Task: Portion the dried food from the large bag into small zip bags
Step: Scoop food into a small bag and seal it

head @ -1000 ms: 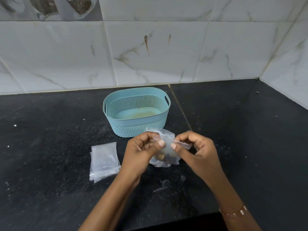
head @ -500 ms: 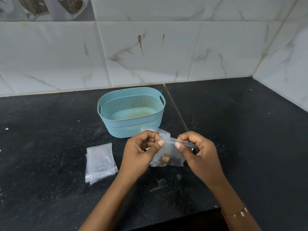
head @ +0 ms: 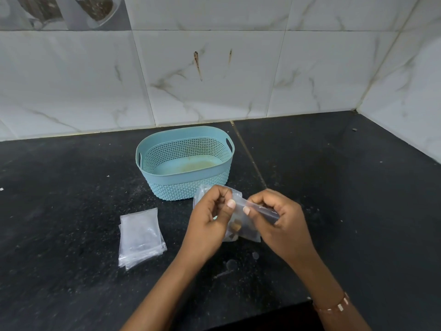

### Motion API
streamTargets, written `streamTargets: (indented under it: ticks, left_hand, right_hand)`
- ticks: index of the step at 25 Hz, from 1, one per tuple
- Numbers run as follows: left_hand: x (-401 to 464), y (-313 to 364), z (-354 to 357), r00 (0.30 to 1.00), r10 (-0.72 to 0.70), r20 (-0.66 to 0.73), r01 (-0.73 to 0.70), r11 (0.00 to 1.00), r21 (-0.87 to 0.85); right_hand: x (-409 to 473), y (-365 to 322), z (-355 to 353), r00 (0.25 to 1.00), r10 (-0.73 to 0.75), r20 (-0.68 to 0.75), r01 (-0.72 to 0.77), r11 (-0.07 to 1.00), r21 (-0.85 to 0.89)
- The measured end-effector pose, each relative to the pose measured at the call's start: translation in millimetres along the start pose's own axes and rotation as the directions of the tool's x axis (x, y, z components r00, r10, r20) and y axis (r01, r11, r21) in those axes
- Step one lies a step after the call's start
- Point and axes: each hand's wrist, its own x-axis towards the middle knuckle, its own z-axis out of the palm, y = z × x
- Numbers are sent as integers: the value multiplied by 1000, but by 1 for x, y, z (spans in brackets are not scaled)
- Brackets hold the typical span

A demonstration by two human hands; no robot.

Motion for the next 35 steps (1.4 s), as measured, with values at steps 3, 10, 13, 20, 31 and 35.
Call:
streamTargets:
  ticks: [3, 10, 13, 20, 31, 35]
  left_hand:
    - [2, 1, 1, 1000, -22, -14, 21, 998, -62]
    - [5, 0, 12, 997, -73, 26, 75, 994, -75]
    - [8, 2, 17, 996, -88, 19, 89, 991, -97]
    - [10, 0, 34, 990, -103, 100, 107, 993, -43]
    - [14, -43, 59, 967, -255, 27, 249, 959, 139]
    - [21, -52, 69, 950, -305, 65, 277, 921, 274]
  right_hand:
    - [1, 1, 0, 998, -27, -50, 23, 997, -74]
    - [-2, 5, -6, 994, 68, -91, -74, 995, -64]
    - [-8, 7, -17, 986, 133, -100, -135, 991, -14]
    - [-17, 13, -29, 983, 131, -131, -146, 982, -117]
    - [-17, 44, -51, 802, 598, 5, -598, 802, 1]
    - [-11, 72, -48, 757, 644, -115, -653, 752, -90]
